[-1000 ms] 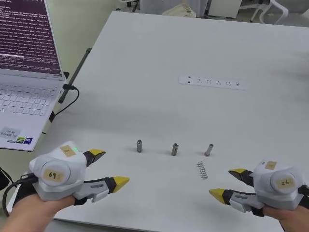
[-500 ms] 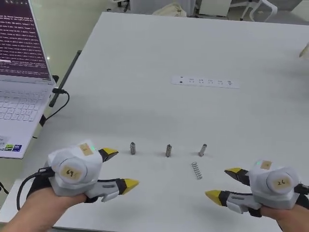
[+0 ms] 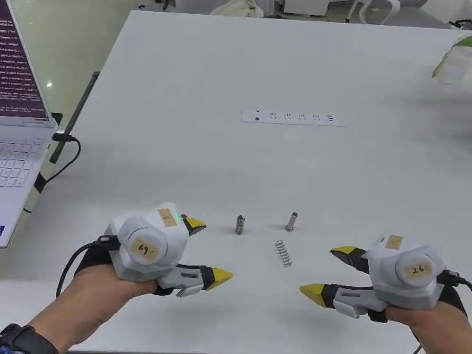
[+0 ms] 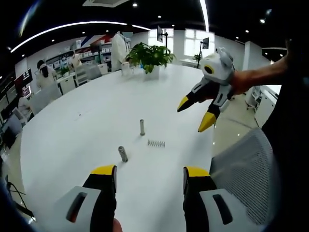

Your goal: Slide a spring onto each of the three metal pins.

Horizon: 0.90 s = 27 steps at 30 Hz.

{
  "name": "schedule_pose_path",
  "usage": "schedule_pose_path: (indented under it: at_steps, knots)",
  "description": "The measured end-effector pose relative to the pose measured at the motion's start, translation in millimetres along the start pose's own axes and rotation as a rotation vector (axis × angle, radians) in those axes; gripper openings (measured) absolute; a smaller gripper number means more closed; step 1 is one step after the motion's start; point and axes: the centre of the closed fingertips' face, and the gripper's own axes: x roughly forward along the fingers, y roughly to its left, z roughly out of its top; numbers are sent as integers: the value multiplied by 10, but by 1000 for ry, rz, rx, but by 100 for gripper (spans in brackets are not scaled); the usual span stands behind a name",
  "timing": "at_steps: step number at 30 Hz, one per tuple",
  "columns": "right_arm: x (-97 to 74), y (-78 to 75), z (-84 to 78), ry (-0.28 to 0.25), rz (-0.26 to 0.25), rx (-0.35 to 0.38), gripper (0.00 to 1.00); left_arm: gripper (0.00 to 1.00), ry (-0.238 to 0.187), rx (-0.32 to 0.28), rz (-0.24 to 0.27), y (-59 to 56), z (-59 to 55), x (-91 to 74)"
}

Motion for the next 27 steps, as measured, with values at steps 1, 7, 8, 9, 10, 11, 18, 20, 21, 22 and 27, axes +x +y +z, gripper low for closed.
schedule_pose_path:
  at_steps: [1,7,8,9,10,11,18,20,21,22,27]
  knots:
    - [-9,4,2,0,0,-1,56,51,2,4,-5,-7,1,13]
    - [-57,28,6,-7,-3,5,56,50,32,67,-57,-64,16,180]
    - [-58,37,3,-7,-2,5,57,50,34,73,-63,-68,18,199]
    - [-60,47,-2,-6,-1,3,57,50,37,79,-70,-74,20,218]
    - [-60,51,-5,-6,0,4,57,50,44,90,-78,-82,25,244]
    - [-63,60,-5,-6,1,6,57,49,50,102,-82,-87,30,269]
    - [-84,92,-26,-7,3,12,58,48,61,137,-118,-153,81,419]
    - [-97,94,-32,-7,1,13,58,48,71,156,-131,-182,84,468]
    - [-107,94,-39,-8,0,16,57,48,71,157,-133,-187,88,476]
    - [-113,94,-44,-9,0,18,57,47,70,156,-143,-204,105,502]
    - [-146,84,-68,-8,-6,27,57,45,86,204,-165,-229,119,627]
